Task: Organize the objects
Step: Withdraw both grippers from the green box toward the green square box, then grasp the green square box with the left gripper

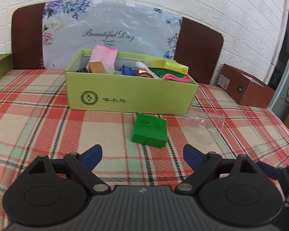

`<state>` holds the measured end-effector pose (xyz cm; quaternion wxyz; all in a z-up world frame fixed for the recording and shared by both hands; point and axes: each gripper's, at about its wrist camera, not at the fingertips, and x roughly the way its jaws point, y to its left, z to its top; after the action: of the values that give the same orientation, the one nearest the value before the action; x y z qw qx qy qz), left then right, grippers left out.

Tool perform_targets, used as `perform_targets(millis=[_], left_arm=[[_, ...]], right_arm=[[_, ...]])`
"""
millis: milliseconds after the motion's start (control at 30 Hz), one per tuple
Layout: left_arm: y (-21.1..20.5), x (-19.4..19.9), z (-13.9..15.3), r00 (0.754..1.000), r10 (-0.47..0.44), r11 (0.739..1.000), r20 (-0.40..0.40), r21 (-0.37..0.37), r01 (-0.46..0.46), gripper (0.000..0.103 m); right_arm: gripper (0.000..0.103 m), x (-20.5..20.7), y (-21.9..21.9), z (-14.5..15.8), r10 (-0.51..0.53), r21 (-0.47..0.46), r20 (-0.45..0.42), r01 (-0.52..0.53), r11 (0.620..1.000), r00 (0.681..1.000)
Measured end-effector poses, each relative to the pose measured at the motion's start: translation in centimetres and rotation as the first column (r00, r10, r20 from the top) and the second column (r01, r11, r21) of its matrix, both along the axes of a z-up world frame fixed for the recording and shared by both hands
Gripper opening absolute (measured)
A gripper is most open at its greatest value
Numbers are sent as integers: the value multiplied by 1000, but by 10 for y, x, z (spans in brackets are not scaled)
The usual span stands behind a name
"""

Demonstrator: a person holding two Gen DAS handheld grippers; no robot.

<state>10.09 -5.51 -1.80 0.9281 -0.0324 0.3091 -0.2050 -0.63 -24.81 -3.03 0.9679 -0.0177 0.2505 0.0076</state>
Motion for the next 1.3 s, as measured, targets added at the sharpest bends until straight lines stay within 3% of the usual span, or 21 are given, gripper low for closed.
perform_targets(millis=[500,633,700,800,833,867,933,1100,1133,1167,1200,1233,1300], left_arm=[[-52,58,-18,999,-54,996,-2,78,54,91],[-62,75,-18,997,-81,993,-16,90,82,89],[-65,80,-20,996,-91,990,-23,109,93,81],[-65,81,-21,994,-106,984,-13,143,107,52],[-64,80,-20,993,-116,981,-11,153,116,33],[-61,78,-19,992,-124,980,-14,153,124,25],[-52,74,-17,990,-136,983,-29,125,138,20],[-45,62,-18,992,-129,983,-2,132,128,23],[-47,65,-18,992,-129,984,-4,121,129,35],[-49,68,-18,991,-135,985,-18,110,136,57],[-52,71,-19,990,-135,985,-28,105,138,68],[-56,73,-20,992,-127,986,-26,107,129,76],[-62,77,-22,992,-122,984,-14,128,123,76]], right_arm=[[103,-18,-21,-7,-52,98,-7,52,994,999],[103,-20,-19,-7,-47,77,-7,47,996,999],[103,-20,-19,-6,-48,73,-8,48,996,999],[103,-20,-19,-6,-50,80,-11,50,996,999],[103,-20,-19,-6,-49,81,-12,50,995,999],[103,-19,-19,-7,-49,80,-14,50,996,999],[103,-19,-19,-7,-45,81,-16,46,996,999],[103,-12,-20,-8,-40,109,-24,42,993,999],[103,-11,-20,-9,-40,116,-31,43,992,999],[103,-10,-19,-9,-40,123,-37,45,991,999],[103,-10,-19,-9,-41,129,-38,46,991,998],[103,-10,-18,-9,-39,133,-36,44,990,999],[103,-11,-16,-9,-34,124,-35,38,992,999]])
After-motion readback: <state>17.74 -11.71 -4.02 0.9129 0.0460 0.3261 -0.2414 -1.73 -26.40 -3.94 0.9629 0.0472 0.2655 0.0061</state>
